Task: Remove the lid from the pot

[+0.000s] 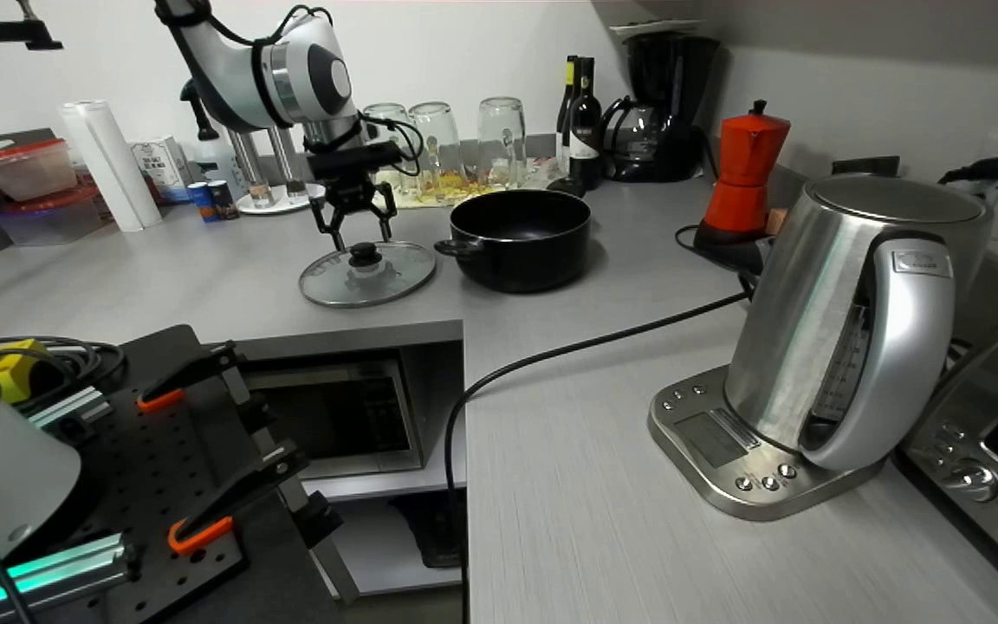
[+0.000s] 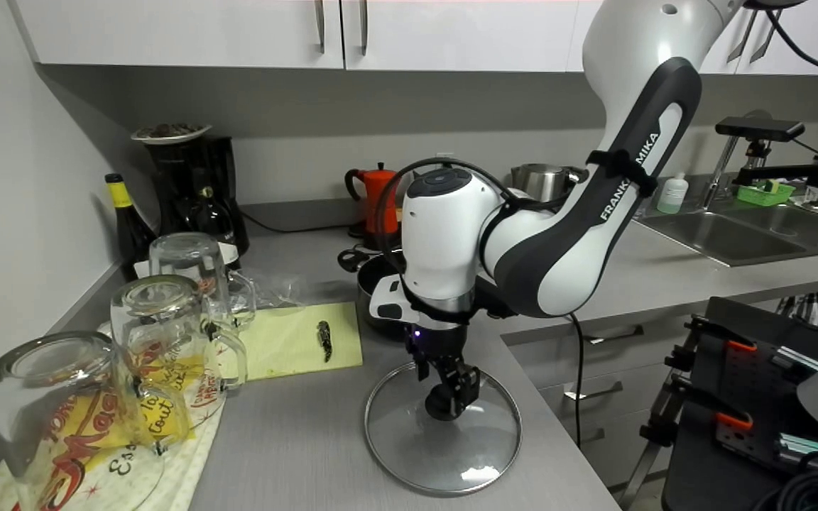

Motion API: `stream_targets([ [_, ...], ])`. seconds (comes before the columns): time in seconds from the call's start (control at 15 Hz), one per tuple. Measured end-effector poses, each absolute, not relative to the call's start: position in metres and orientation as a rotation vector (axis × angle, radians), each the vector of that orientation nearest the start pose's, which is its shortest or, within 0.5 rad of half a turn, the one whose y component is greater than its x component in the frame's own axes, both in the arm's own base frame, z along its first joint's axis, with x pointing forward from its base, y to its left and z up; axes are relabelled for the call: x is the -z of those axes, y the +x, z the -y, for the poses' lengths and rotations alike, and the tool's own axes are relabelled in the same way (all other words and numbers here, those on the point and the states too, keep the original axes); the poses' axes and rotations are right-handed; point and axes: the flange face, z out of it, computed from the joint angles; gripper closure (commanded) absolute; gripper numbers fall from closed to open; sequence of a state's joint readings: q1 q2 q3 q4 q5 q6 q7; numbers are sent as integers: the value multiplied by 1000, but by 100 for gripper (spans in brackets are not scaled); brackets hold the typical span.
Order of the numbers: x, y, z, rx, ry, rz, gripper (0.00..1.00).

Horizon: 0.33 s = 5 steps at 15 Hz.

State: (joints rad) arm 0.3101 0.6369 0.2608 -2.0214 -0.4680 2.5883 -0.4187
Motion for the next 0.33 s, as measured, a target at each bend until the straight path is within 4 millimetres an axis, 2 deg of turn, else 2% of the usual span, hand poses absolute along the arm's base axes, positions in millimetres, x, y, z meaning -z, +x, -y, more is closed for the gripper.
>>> stream_targets([
  [0.33,-147,496,-328,7,-2530,2013,0],
])
